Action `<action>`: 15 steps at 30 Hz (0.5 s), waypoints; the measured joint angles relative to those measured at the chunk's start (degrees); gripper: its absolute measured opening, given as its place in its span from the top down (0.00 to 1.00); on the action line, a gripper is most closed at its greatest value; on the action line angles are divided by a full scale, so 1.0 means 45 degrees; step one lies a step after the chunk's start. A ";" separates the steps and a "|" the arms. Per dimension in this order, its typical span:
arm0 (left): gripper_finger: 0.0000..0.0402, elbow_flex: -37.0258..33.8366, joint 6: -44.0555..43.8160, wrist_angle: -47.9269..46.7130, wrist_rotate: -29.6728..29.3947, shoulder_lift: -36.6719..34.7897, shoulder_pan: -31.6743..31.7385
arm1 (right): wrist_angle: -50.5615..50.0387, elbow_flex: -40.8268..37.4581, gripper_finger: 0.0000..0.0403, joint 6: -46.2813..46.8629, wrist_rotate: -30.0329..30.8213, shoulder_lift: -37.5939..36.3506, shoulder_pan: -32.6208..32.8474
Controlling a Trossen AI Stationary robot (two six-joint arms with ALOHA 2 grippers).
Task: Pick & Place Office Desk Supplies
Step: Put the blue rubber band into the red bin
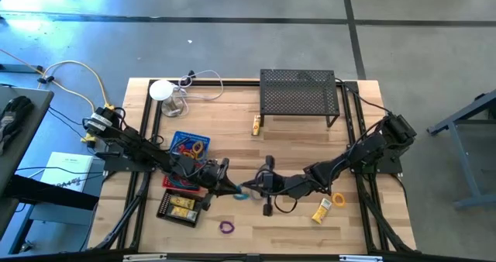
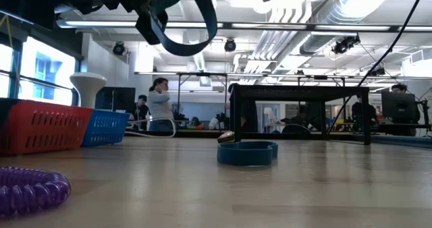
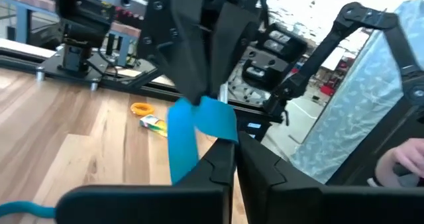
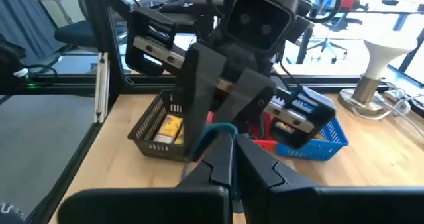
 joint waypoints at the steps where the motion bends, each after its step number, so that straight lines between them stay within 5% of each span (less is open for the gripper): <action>1: 0.99 0.0000 0.0000 -0.0075 -0.0080 0.0000 0.0000 | 0.0002 0.0000 0.99 -0.0047 -0.0191 0.0000 0.0000; 8: 1.00 0.0000 0.0010 -0.0166 -0.0169 -0.0005 0.0000 | 0.0086 0.0000 0.92 -0.0063 -0.0313 0.0000 0.0074; 15: 1.00 0.0000 0.0015 -0.0819 0.0399 -0.0073 0.0000 | 0.0083 0.0000 0.68 0.0333 0.0413 0.0000 0.0510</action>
